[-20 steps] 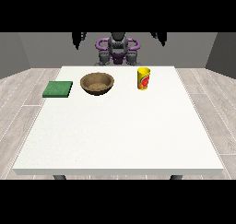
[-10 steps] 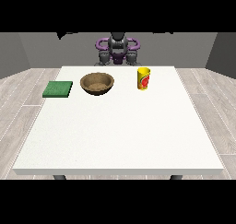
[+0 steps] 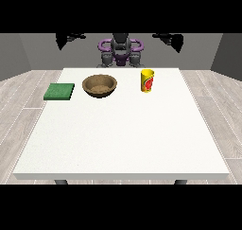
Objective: Pick the cup and pour the ball into the bowl, then pick the bowl and place it on the pad
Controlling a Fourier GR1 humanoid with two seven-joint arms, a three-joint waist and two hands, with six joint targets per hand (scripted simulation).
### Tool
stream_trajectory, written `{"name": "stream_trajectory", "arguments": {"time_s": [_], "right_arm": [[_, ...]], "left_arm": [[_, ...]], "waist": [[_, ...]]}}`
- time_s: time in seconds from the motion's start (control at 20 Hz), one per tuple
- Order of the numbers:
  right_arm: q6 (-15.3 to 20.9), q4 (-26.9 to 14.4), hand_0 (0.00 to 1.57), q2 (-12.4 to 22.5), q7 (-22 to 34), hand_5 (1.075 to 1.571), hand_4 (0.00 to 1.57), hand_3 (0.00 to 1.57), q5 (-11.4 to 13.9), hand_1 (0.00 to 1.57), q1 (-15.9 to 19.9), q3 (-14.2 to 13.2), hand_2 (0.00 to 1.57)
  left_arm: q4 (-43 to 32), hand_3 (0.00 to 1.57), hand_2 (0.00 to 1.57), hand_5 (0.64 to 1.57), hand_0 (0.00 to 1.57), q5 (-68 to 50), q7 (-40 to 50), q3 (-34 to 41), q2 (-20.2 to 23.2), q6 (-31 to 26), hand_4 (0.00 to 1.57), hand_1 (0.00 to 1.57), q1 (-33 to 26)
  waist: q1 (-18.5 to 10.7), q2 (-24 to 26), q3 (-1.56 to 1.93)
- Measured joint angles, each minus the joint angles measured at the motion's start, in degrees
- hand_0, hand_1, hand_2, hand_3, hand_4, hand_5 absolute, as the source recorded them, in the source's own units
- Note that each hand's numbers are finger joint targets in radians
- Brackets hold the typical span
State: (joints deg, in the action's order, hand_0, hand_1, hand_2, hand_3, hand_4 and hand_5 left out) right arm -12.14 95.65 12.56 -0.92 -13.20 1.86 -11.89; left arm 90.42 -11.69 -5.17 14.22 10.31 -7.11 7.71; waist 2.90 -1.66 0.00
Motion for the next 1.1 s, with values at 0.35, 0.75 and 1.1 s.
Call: {"name": "stream_trajectory", "arguments": {"time_s": [0.35, 0.75, 1.1], "right_arm": [[-1.20, -3.71, 0.00, -0.43, -5.65, 1.571, 0.00, 0.00, 1.73, 0.00, 1.97, -0.01, 0.00], [-3.61, -6.35, 0.00, 1.17, -9.22, 1.570, 0.00, 0.00, 1.13, 0.00, 4.75, -1.56, 0.00], [-4.93, -11.63, 0.00, 1.11, -13.31, 1.571, 0.00, 0.00, 1.93, 0.00, 5.28, -2.31, 0.00]], "left_arm": [[-10.45, 0.00, 0.00, 1.519, 0.00, 5.19, -14.11, -1.28, -2.96, 1.44, 0.00, 0.00, 1.62], [-25.73, 0.00, 0.00, 1.517, 0.00, 8.99, -28.50, -1.25, -6.39, 5.88, 0.00, 0.00, 6.55], [-38.76, 0.00, 0.00, 1.520, 0.00, 10.45, -35.64, -0.99, -6.51, 8.01, 0.00, 0.00, 11.86]], "waist": [[1.29, -5.39, 0.00], [3.63, -9.92, -0.02], [3.51, -10.20, -0.02]]}}
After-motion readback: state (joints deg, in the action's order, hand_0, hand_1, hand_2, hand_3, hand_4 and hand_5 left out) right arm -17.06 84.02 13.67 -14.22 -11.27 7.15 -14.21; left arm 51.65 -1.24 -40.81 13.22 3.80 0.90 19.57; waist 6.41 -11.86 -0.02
